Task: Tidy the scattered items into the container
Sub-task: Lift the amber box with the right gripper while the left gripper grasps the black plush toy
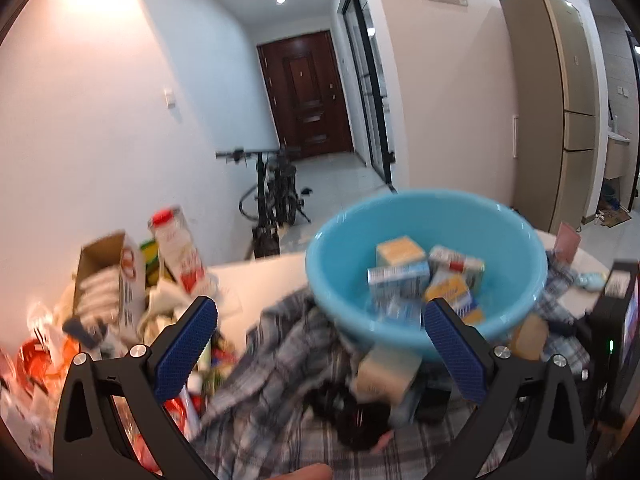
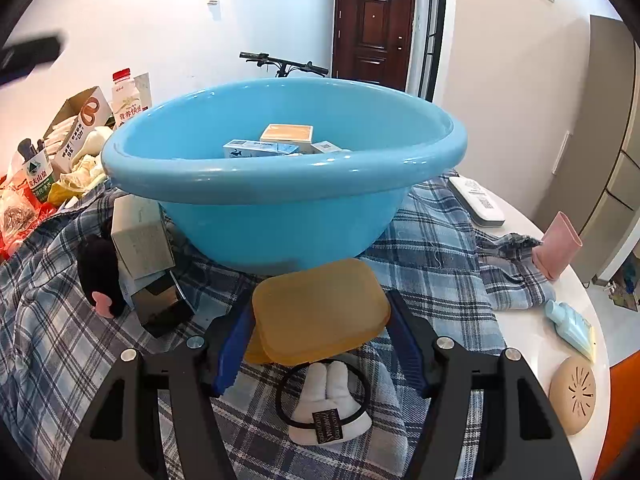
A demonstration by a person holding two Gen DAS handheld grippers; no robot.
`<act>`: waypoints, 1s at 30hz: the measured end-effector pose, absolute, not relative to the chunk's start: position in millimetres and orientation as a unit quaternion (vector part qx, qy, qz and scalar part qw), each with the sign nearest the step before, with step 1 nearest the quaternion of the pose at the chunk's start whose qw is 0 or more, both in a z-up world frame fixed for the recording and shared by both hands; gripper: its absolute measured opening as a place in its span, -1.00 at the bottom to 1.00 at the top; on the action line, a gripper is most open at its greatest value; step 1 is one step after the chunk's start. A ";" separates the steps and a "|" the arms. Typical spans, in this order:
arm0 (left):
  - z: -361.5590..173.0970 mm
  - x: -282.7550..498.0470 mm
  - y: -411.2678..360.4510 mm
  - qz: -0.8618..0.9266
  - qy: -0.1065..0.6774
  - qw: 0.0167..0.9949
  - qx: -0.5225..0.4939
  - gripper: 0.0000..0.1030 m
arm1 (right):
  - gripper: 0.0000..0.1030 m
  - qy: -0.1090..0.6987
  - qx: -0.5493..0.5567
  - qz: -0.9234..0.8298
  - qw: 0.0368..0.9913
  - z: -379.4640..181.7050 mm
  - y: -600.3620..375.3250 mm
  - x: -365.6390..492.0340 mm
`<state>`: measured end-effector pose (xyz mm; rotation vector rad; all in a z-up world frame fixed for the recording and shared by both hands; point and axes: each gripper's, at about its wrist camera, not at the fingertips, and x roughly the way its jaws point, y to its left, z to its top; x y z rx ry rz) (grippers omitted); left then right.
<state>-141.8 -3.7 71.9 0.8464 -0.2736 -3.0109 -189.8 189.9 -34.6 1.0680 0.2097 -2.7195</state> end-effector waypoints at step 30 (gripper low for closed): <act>-65.2 -162.6 -16.0 -0.916 -0.037 -0.032 0.399 -0.26 | 0.30 0.098 0.365 -0.922 0.081 -40.6 191.1 -187.1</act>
